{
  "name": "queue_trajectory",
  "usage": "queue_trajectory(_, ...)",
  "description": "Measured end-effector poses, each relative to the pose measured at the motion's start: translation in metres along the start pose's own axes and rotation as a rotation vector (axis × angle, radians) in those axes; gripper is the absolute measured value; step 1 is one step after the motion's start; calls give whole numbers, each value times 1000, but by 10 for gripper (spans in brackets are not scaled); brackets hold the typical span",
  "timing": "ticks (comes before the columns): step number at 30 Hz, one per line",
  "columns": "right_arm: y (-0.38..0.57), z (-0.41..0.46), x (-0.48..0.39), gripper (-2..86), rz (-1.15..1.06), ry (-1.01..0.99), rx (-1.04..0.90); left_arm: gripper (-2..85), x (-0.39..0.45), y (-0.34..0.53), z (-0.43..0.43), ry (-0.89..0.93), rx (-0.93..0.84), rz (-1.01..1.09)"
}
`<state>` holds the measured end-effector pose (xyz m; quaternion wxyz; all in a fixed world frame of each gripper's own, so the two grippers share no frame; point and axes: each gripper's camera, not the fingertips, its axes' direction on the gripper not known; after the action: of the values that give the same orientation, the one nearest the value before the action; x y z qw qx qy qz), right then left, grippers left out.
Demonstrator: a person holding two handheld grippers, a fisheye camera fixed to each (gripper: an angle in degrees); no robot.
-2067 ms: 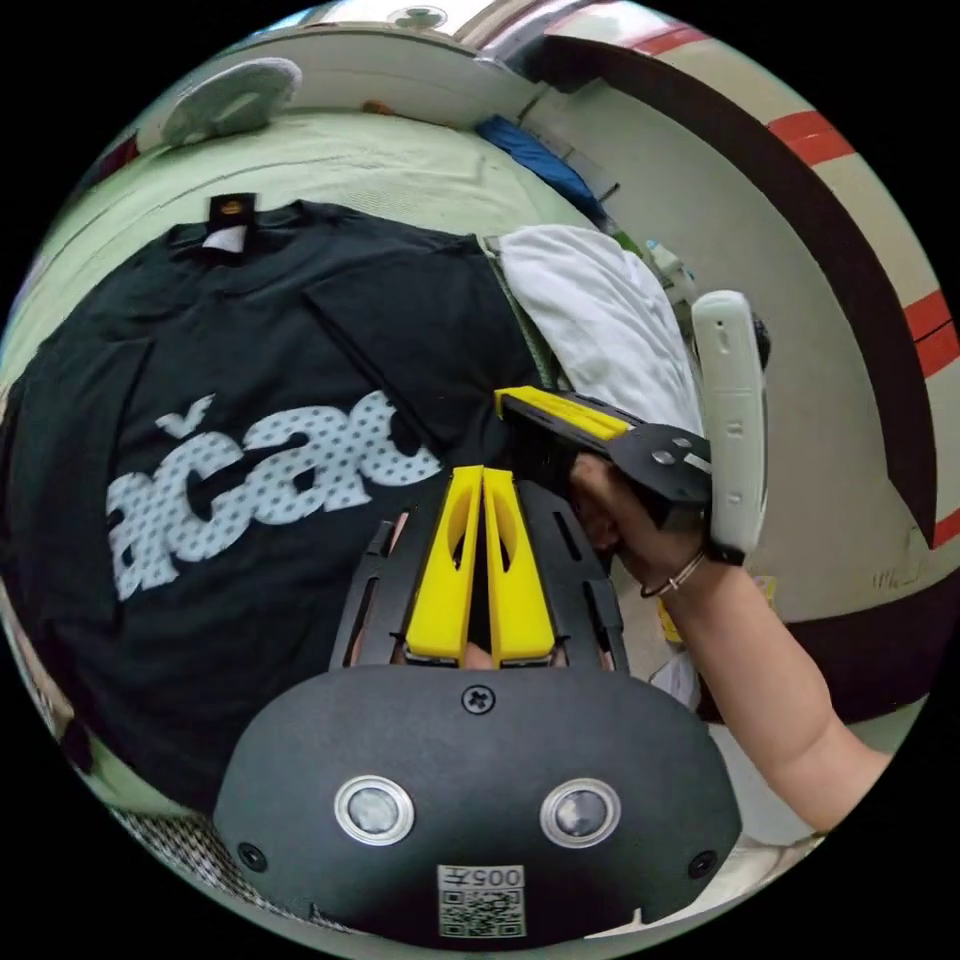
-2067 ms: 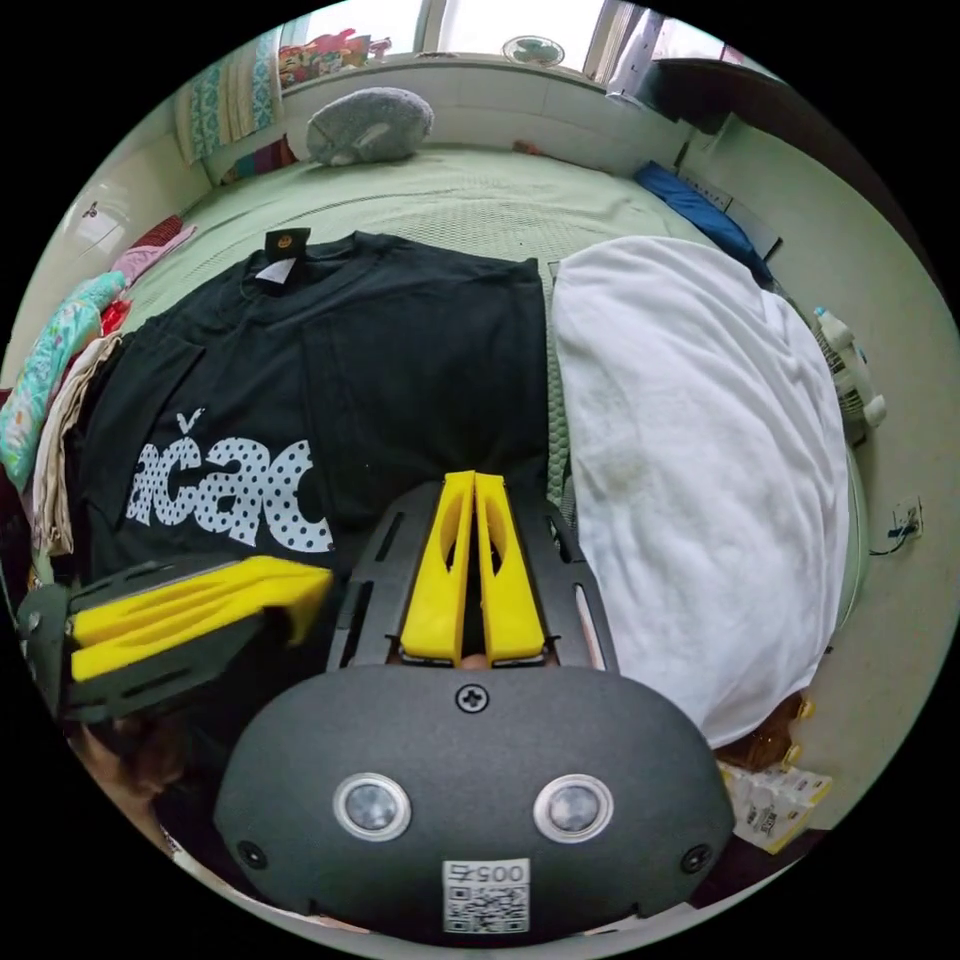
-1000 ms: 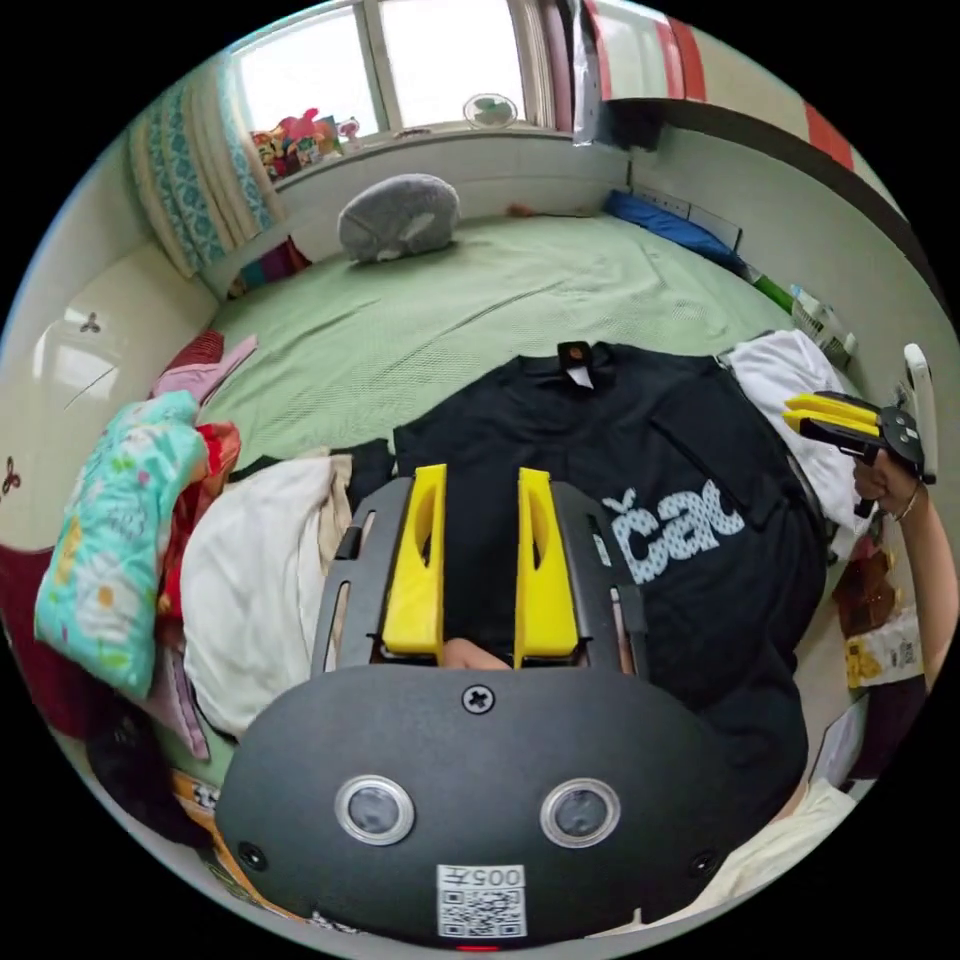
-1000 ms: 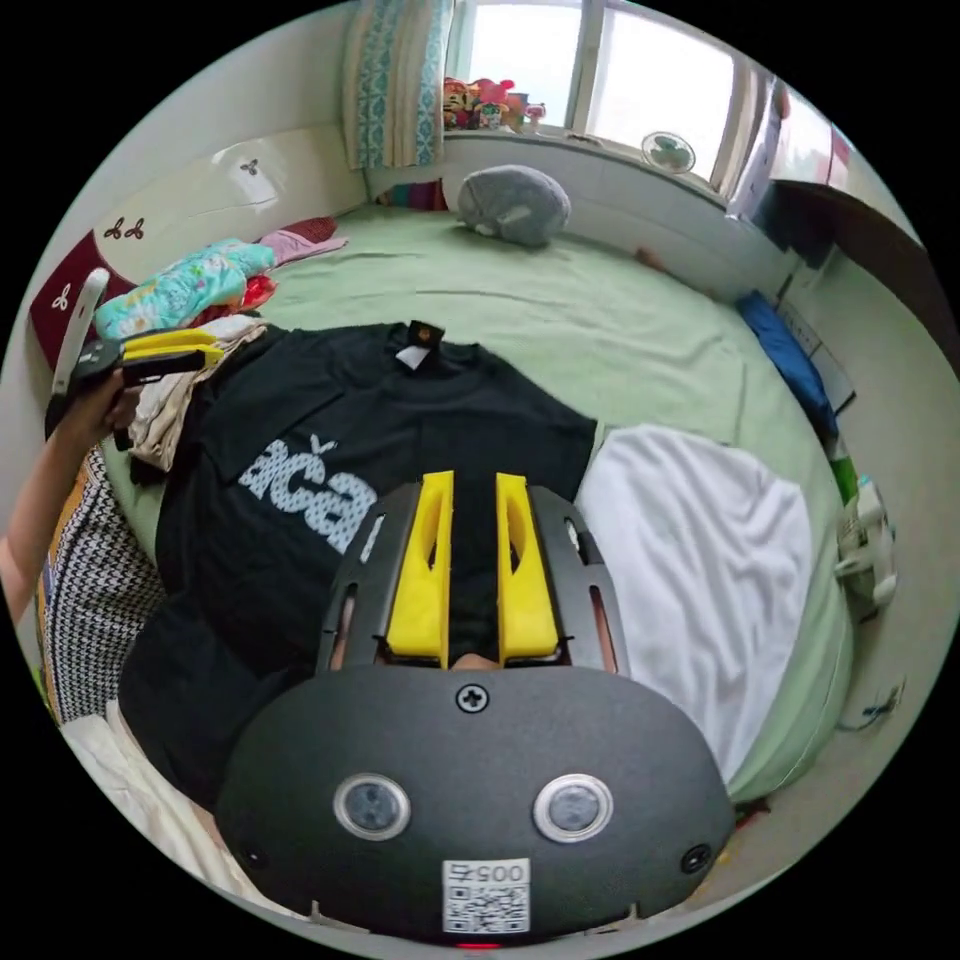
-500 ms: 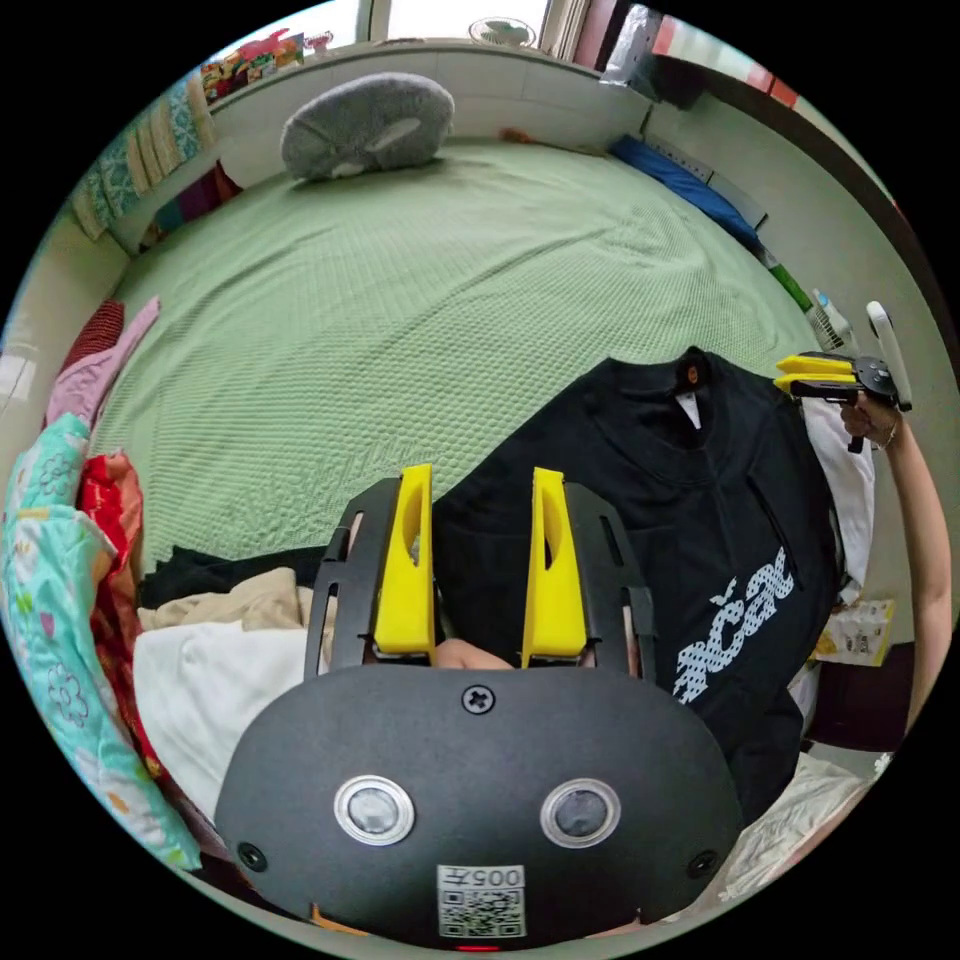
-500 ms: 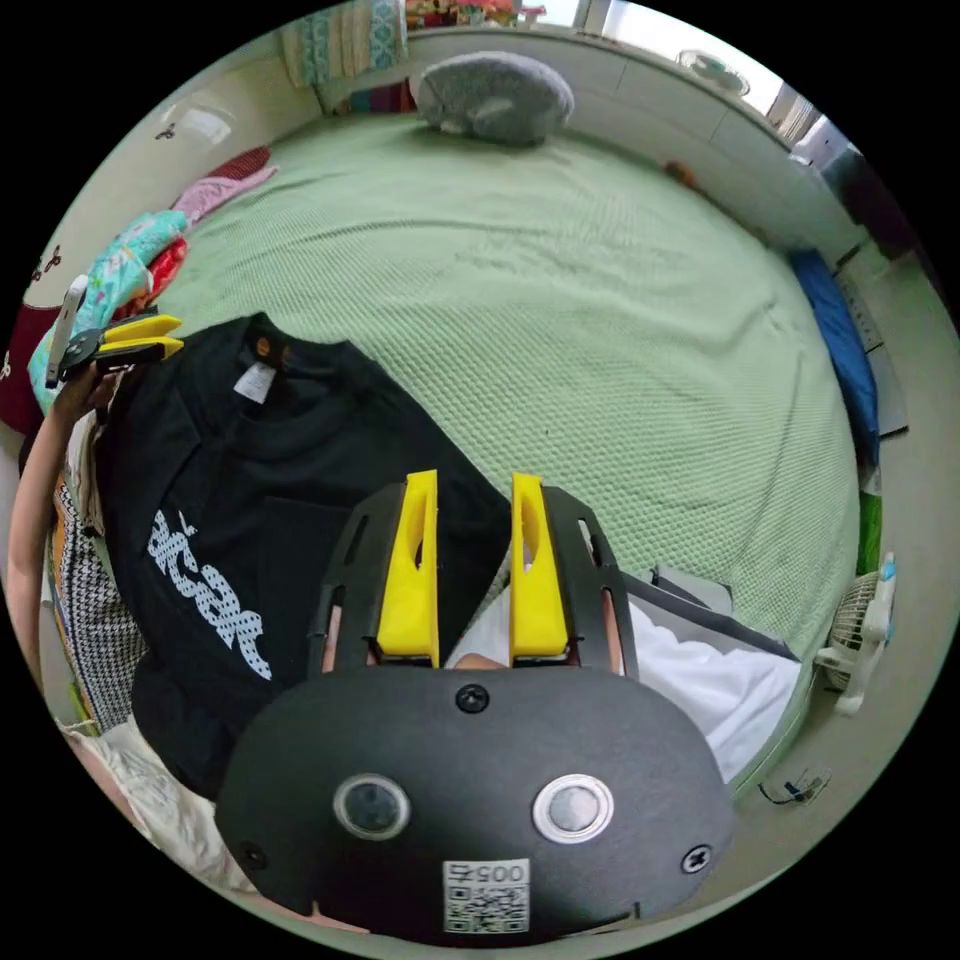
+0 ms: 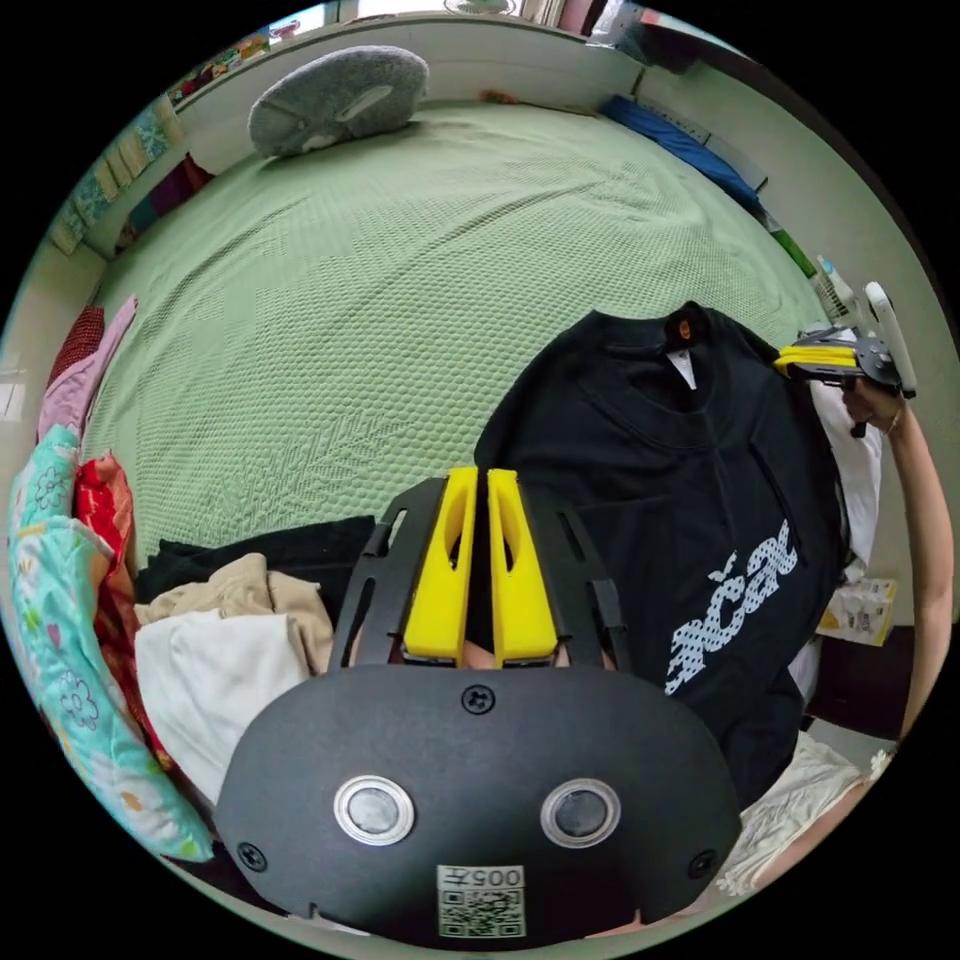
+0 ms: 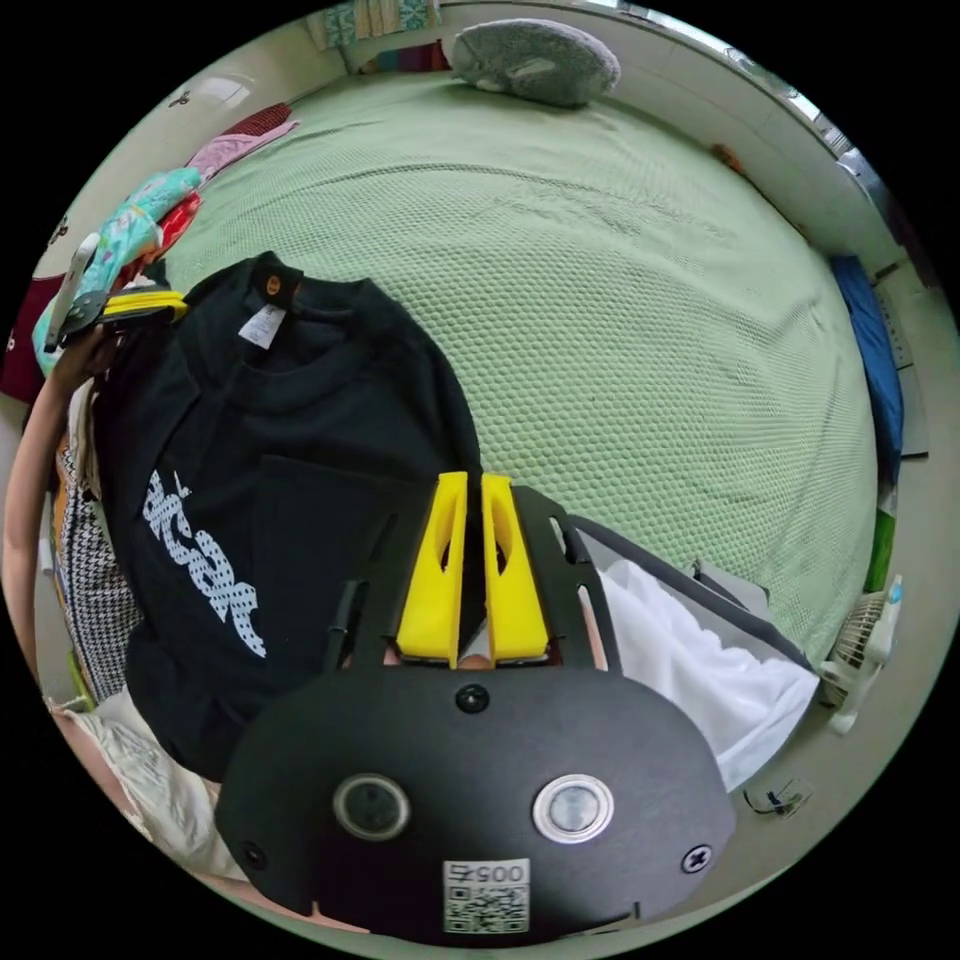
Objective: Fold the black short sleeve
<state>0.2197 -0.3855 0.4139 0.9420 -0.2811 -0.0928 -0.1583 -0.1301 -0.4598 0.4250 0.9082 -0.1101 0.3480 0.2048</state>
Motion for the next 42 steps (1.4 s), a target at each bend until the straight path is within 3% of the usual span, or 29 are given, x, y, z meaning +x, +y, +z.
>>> queue_trajectory(7,10,-79,-11,-12,9,129,148,12,4,8,-86,-171,99,30)
queue_trajectory(14,-7,-165,1,-12,180,238,326,15,-14,7,-178,-270,320,-109)
queue_trajectory(18,-1,-184,-8,-11,215,254,373,18,-18,24,-188,-307,331,-169)
queue_trajectory(24,71,-180,-41,-11,163,295,383,20,-13,113,-185,-239,367,-140)
queue_trajectory(30,214,-193,-86,-10,102,250,443,26,17,258,-194,-128,427,-68)
queue_trajectory(33,283,-164,-109,-3,69,159,370,40,29,326,-154,-47,284,-80)
queue_trajectory(37,350,-91,-130,21,146,92,131,57,27,403,-71,47,29,-252)
queue_trajectory(42,430,-102,-135,30,229,-51,220,65,26,478,-67,273,145,-368)
